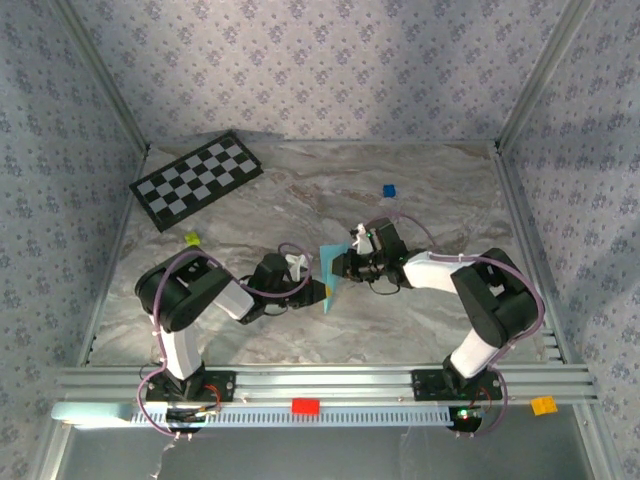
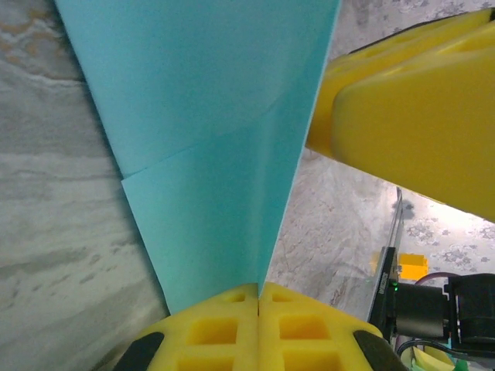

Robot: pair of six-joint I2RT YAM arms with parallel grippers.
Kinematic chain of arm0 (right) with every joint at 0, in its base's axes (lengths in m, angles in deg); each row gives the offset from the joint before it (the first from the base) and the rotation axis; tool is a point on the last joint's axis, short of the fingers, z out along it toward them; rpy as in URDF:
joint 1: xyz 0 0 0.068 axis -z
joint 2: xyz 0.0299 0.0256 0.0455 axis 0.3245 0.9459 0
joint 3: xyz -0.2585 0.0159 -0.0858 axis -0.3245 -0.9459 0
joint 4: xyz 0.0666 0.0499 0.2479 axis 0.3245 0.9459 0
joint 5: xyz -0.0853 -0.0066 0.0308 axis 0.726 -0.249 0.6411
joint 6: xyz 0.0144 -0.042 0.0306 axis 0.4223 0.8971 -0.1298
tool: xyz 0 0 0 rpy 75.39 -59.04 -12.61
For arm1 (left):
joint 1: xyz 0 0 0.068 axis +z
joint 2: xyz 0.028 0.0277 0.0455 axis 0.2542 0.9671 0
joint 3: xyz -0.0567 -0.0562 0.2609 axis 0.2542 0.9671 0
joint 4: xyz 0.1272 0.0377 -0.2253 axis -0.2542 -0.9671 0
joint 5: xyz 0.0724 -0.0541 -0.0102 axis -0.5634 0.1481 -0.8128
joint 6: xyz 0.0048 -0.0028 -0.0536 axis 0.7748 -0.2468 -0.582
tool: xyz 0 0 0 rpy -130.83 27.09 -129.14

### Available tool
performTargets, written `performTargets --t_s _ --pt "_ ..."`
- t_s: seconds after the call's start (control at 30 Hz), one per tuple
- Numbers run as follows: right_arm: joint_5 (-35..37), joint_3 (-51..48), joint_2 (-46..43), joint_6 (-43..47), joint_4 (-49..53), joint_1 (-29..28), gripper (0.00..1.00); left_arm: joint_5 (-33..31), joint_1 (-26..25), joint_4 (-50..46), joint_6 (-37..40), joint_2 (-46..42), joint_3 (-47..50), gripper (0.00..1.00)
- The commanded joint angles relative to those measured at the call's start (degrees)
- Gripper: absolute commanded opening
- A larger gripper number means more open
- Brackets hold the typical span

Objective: Fold a paper plane with a square sheet of paper (pick it up from the middle)
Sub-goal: Fold the wing for the fifth time at the center of the table.

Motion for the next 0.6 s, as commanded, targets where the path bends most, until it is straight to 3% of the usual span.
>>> performTargets --t_s 0.0,0.57 --pt "-1.78 1.36 1.29 -0.78 -1.55 0.62 0.17 0.97 0.27 2.85 -1.85 2.39 0.71 0.0" --pt "-7.73 4.94 6.28 1.52 -1.1 3.48 0.16 -1.02 0.76 4.32 -8.83 6.13 2.73 0.0"
